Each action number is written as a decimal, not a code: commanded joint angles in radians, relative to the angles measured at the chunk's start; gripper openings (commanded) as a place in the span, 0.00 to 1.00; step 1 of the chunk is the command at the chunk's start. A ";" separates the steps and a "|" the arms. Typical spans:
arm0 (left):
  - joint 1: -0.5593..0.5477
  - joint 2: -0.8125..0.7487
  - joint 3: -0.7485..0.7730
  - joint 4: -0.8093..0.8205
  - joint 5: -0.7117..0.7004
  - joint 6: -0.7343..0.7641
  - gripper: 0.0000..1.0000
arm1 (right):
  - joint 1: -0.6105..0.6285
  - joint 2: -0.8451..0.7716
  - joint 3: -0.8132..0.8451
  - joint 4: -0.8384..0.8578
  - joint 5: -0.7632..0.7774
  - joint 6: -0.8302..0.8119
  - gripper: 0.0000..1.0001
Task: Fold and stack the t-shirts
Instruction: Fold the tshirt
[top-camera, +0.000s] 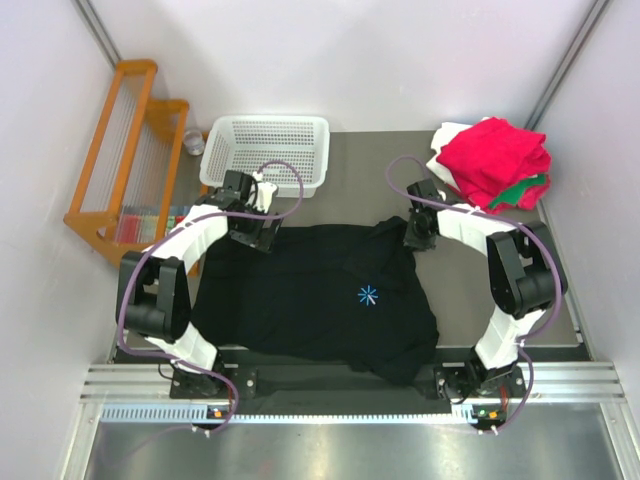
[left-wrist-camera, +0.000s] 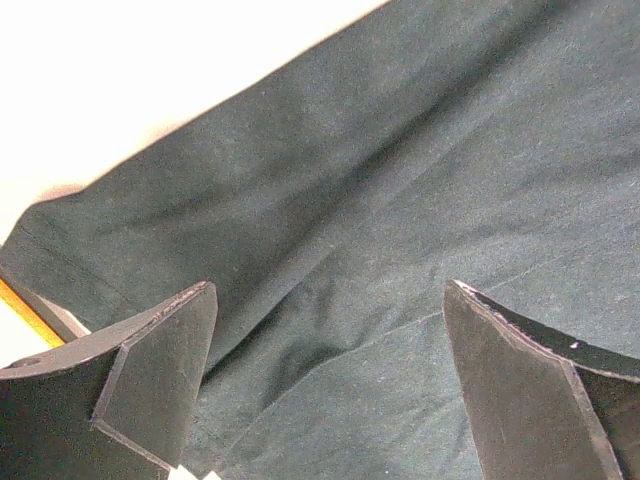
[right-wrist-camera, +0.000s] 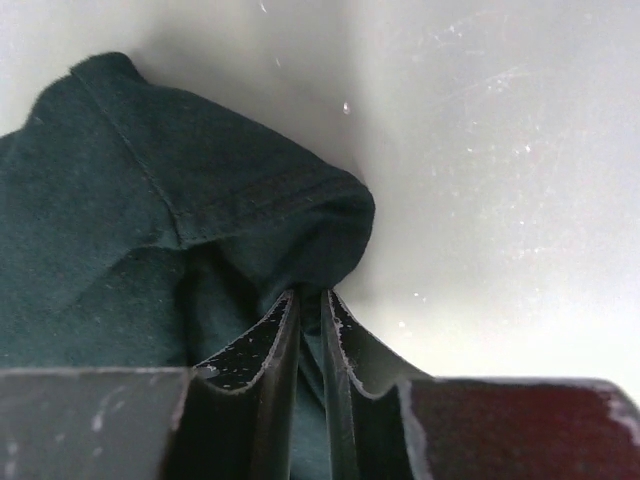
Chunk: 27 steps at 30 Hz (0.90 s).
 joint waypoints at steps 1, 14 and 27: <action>0.002 0.003 0.043 -0.015 0.020 -0.009 0.99 | -0.005 0.058 -0.028 0.010 -0.019 0.010 0.14; 0.002 -0.006 0.055 -0.024 0.017 -0.007 0.99 | -0.065 -0.008 -0.024 -0.075 0.130 0.001 0.00; 0.002 -0.006 0.052 -0.023 0.026 -0.009 0.99 | -0.200 0.003 0.038 -0.104 0.176 -0.011 0.00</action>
